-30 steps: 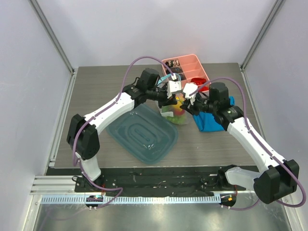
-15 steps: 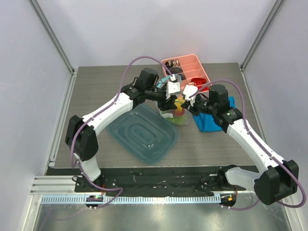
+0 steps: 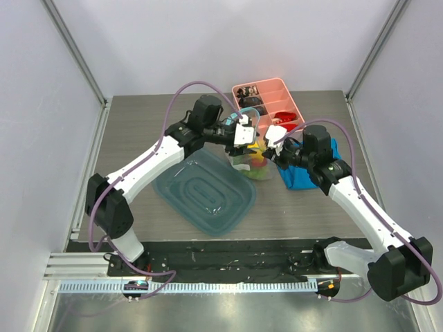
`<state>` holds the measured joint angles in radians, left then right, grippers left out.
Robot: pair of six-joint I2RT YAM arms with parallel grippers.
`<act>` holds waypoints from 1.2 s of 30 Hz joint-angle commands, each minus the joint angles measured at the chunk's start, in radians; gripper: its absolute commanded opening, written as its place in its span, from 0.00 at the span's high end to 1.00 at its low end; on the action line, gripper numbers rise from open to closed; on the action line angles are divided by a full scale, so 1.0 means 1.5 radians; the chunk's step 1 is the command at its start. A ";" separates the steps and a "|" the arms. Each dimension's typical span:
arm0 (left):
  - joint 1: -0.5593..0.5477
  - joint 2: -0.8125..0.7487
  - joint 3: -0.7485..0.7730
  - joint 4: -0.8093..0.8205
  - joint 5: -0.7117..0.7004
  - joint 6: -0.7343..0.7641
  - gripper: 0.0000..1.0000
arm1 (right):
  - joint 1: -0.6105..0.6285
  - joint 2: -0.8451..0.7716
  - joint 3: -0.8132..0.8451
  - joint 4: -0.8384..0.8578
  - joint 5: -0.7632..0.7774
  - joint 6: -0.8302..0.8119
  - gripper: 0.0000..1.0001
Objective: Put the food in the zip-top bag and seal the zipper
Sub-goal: Zip the zipper food storage bag at the center of the board.
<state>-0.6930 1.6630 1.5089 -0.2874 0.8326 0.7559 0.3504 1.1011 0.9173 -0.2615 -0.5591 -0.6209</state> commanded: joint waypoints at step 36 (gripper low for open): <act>0.042 0.151 0.219 -0.262 -0.017 0.201 1.00 | -0.004 -0.081 -0.044 0.042 0.020 -0.004 0.99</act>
<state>-0.7166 1.8645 1.7817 -0.6239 0.8745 0.9676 0.3496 1.0370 0.8581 -0.2333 -0.5236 -0.6113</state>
